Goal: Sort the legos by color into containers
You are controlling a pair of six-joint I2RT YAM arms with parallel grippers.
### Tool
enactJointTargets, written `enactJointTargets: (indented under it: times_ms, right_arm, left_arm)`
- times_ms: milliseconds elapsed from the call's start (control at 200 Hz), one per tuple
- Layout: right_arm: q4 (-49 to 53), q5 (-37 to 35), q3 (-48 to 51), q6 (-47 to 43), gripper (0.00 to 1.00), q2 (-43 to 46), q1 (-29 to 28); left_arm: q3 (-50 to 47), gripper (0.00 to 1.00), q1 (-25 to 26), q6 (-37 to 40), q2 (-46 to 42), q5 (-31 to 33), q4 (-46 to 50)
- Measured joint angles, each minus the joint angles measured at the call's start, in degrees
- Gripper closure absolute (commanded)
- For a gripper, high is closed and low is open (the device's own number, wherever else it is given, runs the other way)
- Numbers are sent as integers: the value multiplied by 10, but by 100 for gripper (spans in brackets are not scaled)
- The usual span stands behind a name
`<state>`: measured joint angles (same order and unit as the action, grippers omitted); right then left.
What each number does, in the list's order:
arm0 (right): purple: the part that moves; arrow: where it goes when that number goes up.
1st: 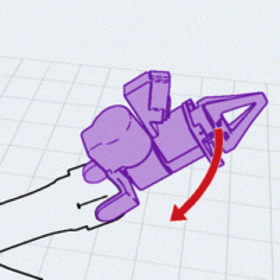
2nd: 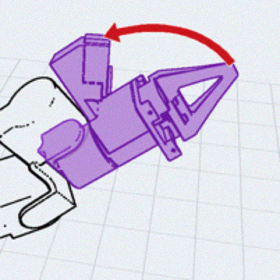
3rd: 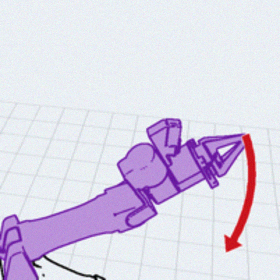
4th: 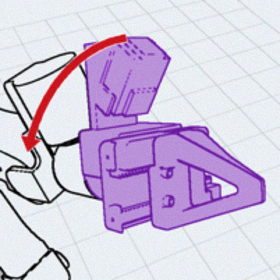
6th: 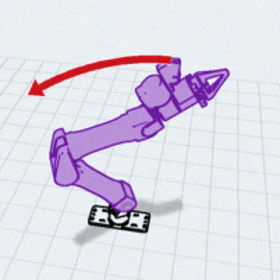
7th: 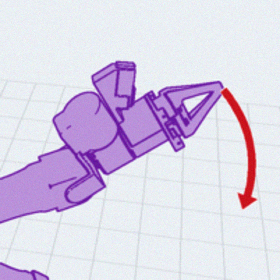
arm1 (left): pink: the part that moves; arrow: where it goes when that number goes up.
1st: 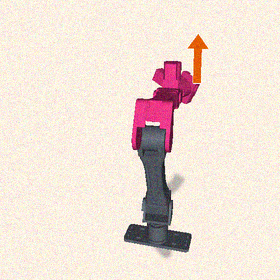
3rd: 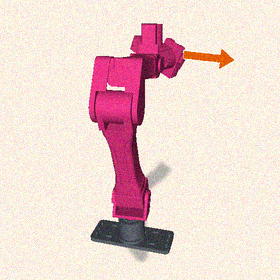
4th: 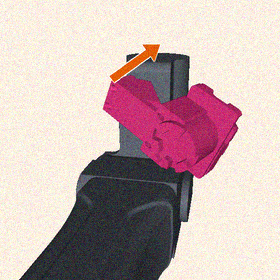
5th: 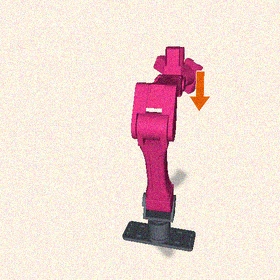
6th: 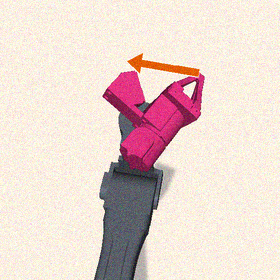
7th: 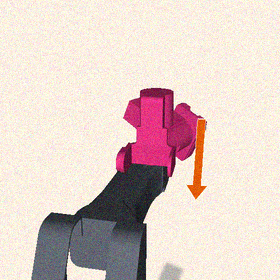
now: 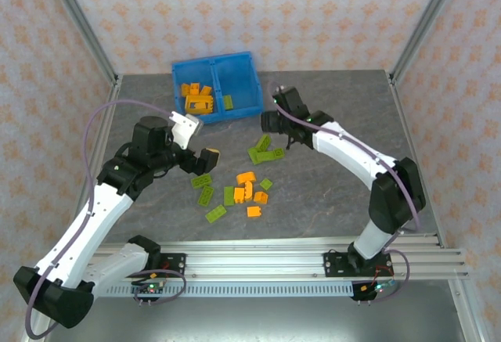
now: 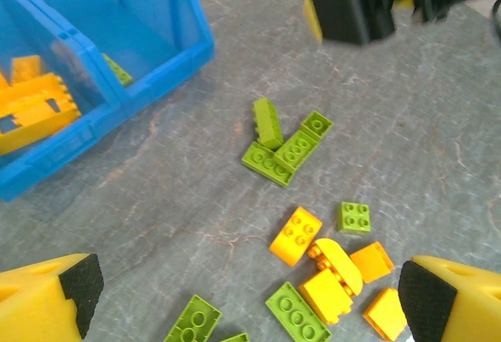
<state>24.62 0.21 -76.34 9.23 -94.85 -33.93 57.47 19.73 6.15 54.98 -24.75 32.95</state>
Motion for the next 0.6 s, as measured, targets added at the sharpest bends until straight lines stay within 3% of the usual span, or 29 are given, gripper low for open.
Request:
enactJointTargets:
  times_ms: [270,465,601]
  right_arm:
    - [36,29,37,15,21,-70,0]
    - [36,38,36,23,38,-116,6]
    - [25,38,43,32,41,-124,12]
  left_arm:
    - [0,0,-4,4,9,-35,-2]
    - [0,0,-4,4,9,-34,-2]
    - [0,0,-4,4,9,-34,-2]
